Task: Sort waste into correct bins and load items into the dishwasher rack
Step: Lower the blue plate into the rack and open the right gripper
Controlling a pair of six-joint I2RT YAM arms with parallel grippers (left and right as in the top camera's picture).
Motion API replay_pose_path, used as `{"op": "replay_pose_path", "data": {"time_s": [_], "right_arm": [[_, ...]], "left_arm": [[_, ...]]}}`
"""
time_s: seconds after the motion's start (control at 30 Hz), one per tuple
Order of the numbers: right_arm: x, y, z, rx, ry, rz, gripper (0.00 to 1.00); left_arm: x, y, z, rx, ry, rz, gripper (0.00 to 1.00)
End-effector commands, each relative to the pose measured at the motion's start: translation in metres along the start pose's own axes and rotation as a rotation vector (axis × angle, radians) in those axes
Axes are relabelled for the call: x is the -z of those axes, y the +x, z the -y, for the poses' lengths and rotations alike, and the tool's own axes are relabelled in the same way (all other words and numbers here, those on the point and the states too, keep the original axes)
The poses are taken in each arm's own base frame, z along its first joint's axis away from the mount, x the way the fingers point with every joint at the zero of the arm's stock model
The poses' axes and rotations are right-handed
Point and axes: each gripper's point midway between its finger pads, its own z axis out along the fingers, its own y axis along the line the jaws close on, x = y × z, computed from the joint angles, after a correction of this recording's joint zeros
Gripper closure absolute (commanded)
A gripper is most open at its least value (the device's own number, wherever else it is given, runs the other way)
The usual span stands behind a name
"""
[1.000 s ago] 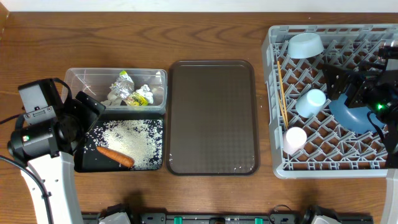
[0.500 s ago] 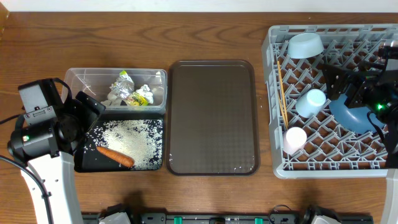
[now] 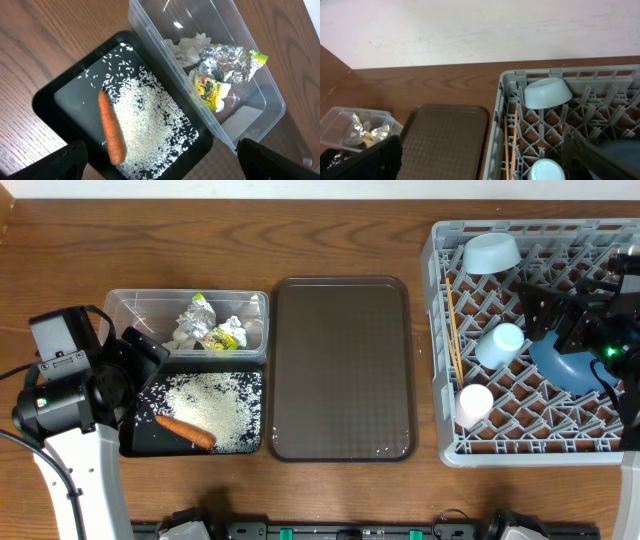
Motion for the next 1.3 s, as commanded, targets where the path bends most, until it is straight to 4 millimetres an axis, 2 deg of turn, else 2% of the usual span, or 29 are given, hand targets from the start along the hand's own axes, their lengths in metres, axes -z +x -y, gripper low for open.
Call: {"op": "replay_pose_path", "data": {"time_s": [0.0,0.2,0.33,0.43,0.5,0.6,0.73,0.87,0.93,1.1,1.17,1.27], "right_arm": [[0.004,-0.005,-0.004,0.005,-0.013,0.013,0.01],[0.004,-0.005,-0.005,0.006,-0.012,0.014,0.01],[0.016,-0.008,-0.013,0.024,-0.014,0.038,0.01],[0.027,-0.011,-0.029,0.059,-0.036,0.068,0.01],[0.036,-0.012,-0.047,0.095,-0.067,0.091,0.01],[0.056,-0.012,-0.083,0.168,-0.136,0.134,0.01],[0.088,-0.012,-0.102,0.282,-0.08,0.22,0.01],[0.13,0.0,-0.135,0.344,-0.163,0.291,0.01],[0.152,0.005,-0.144,0.382,-0.179,0.34,0.01],[0.201,0.031,-0.145,0.405,-0.147,0.444,0.01],[0.213,0.042,-0.143,0.411,-0.134,0.476,0.01],[0.22,0.057,-0.135,0.41,-0.104,0.51,0.01]], "left_arm": [[0.002,-0.004,0.0,-0.007,-0.006,0.014,0.03],[0.002,-0.004,0.0,-0.007,-0.006,0.014,0.03],[0.002,-0.004,0.0,-0.007,-0.006,0.014,0.03],[0.002,-0.004,0.0,-0.007,-0.006,0.014,0.03],[0.002,-0.004,0.0,-0.007,-0.006,0.014,0.03],[0.002,-0.004,0.0,-0.007,-0.006,0.014,0.03],[0.002,-0.004,0.0,-0.007,-0.006,0.014,0.03],[0.002,-0.004,0.0,-0.007,-0.006,0.014,0.03],[0.002,-0.004,0.0,-0.007,-0.006,0.014,0.03],[0.002,-0.004,0.0,-0.007,-0.006,0.014,0.03],[0.002,-0.004,0.0,-0.007,-0.006,0.014,0.03],[0.002,-0.004,0.0,-0.007,-0.006,0.014,0.03]]}}
